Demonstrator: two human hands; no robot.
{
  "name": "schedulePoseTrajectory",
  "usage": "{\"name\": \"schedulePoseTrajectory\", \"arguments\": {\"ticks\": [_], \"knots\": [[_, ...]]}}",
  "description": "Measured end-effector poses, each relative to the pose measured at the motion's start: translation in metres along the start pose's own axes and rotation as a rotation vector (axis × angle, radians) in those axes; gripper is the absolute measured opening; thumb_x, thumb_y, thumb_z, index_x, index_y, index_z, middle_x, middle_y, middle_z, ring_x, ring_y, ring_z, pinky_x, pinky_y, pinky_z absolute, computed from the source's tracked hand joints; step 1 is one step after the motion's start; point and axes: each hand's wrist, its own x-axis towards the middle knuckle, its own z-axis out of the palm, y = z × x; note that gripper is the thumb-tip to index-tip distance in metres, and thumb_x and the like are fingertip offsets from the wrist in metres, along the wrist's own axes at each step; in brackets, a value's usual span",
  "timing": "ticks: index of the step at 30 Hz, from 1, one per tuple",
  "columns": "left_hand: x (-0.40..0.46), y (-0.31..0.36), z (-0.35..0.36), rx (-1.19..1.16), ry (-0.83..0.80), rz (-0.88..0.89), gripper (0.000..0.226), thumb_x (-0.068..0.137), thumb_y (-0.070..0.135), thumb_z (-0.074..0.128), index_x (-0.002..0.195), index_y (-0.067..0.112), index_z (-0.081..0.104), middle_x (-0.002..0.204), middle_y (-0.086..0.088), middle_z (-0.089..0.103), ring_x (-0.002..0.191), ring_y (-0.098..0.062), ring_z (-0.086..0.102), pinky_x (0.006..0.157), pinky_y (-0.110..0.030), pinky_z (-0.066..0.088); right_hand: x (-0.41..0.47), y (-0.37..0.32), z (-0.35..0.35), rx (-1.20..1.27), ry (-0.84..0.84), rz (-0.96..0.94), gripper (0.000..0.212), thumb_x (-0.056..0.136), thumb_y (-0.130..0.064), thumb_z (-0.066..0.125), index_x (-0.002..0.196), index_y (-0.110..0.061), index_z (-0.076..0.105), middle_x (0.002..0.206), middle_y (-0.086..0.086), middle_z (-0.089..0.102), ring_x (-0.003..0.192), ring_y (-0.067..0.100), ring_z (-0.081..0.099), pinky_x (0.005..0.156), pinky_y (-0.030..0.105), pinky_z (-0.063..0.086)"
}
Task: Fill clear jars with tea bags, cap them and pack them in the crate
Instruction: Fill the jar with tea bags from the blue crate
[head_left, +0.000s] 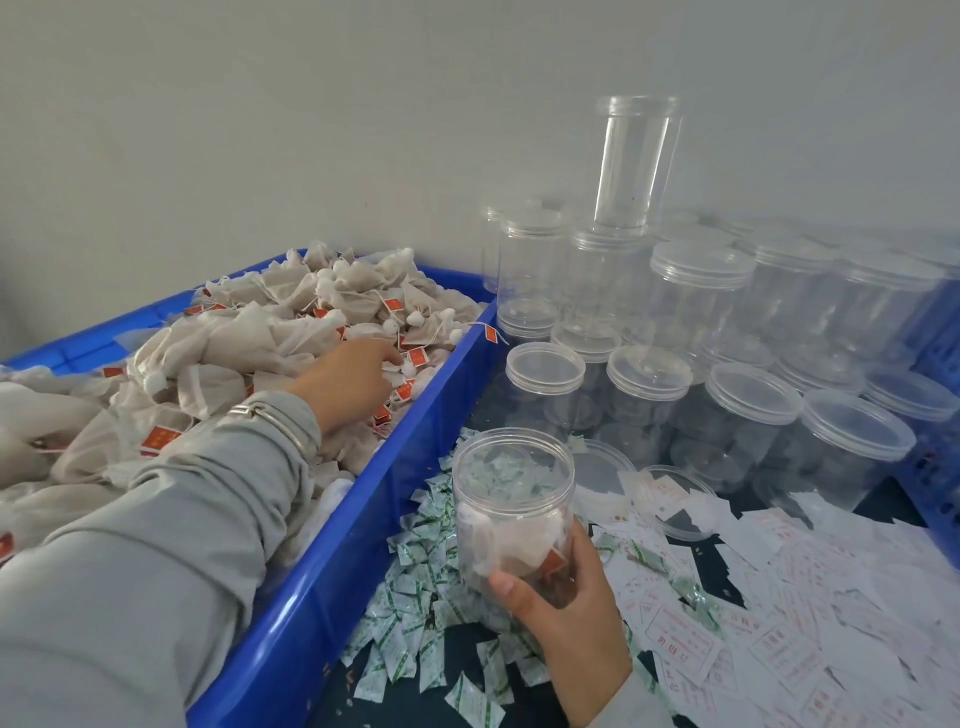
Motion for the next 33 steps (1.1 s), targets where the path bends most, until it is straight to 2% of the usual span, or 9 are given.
{"name": "schedulePoseTrajectory", "arguments": {"ticks": [4,10,15,17,21,24,27,31,33], "knots": [[-0.002,0.005,0.008,0.257,-0.192,0.129,0.040,0.090,0.017,0.051,0.128,0.027,0.052,0.132,0.001,0.055,0.114,-0.021,0.055,0.094,-0.038,0.046,-0.001,-0.001,0.000,0.001,0.005,0.005,0.095,0.045,-0.035,0.084,0.132,-0.029,0.046,0.121,-0.004,0.063,0.104,0.006,0.063,0.087,0.022,0.053],[-0.005,0.012,0.012,0.089,-0.255,0.265,0.040,0.100,0.018,0.035,0.138,0.028,0.041,0.135,0.000,0.054,0.116,-0.023,0.054,0.095,-0.033,0.039,-0.001,-0.002,0.003,0.013,0.001,0.017,0.096,0.046,-0.027,0.083,0.135,-0.025,0.044,0.121,-0.004,0.063,0.100,0.002,0.063,0.077,0.013,0.051],[0.002,0.008,0.014,0.330,-0.345,0.251,0.028,0.098,0.012,0.040,0.116,0.009,0.059,0.120,-0.009,0.058,0.105,-0.023,0.056,0.095,-0.033,0.043,-0.001,-0.002,0.005,0.030,0.007,0.020,0.092,0.047,-0.023,0.082,0.132,-0.026,0.046,0.119,-0.005,0.063,0.099,0.002,0.064,0.074,0.012,0.051],[0.002,0.008,0.015,0.317,-0.321,0.236,0.026,0.097,0.012,0.041,0.113,0.007,0.061,0.116,-0.009,0.056,0.100,-0.023,0.057,0.091,-0.032,0.044,-0.001,-0.002,0.004,0.035,0.011,0.022,0.093,0.047,-0.023,0.082,0.132,-0.025,0.046,0.118,-0.005,0.064,0.099,0.003,0.065,0.074,0.013,0.051],[0.002,0.010,0.012,0.041,-0.116,0.192,0.027,0.092,0.011,0.047,0.109,0.014,0.069,0.101,-0.002,0.061,0.087,-0.018,0.059,0.076,-0.029,0.047,0.000,-0.002,0.003,0.034,0.010,0.032,0.099,0.043,-0.028,0.083,0.134,-0.022,0.046,0.119,-0.002,0.064,0.099,0.005,0.065,0.078,0.016,0.053],[0.001,0.010,0.007,-0.149,0.101,0.100,0.018,0.087,0.012,0.054,0.097,0.020,0.067,0.088,0.007,0.057,0.072,-0.006,0.053,0.059,-0.019,0.036,0.001,-0.003,0.001,0.026,0.008,0.033,0.101,0.041,-0.031,0.083,0.134,-0.023,0.045,0.122,-0.001,0.062,0.101,0.006,0.065,0.081,0.017,0.053],[0.000,0.014,-0.002,-0.351,0.232,0.016,0.004,0.087,0.020,0.063,0.083,0.021,0.061,0.073,0.015,0.055,0.063,0.003,0.050,0.053,-0.014,0.031,0.001,-0.004,0.001,0.020,0.009,0.034,0.099,0.043,-0.029,0.083,0.135,-0.021,0.045,0.122,0.001,0.062,0.102,0.009,0.065,0.082,0.019,0.054],[-0.008,0.026,-0.018,-0.712,0.330,0.008,0.029,0.079,0.035,0.074,0.064,0.021,0.053,0.042,0.017,0.048,0.036,0.004,0.040,0.044,-0.012,0.034,0.000,-0.004,0.002,0.018,0.010,0.033,0.097,0.045,-0.027,0.082,0.134,-0.023,0.045,0.120,-0.001,0.063,0.098,0.004,0.065,0.075,0.014,0.052],[-0.014,0.035,-0.024,-0.885,0.322,0.022,0.036,0.079,0.029,0.075,0.061,0.021,0.045,0.041,0.016,0.042,0.040,0.000,0.037,0.044,-0.013,0.035,0.000,-0.003,0.002,0.015,0.012,0.037,0.099,0.044,-0.028,0.082,0.136,-0.023,0.044,0.121,-0.002,0.062,0.100,0.004,0.064,0.077,0.015,0.052]]}}
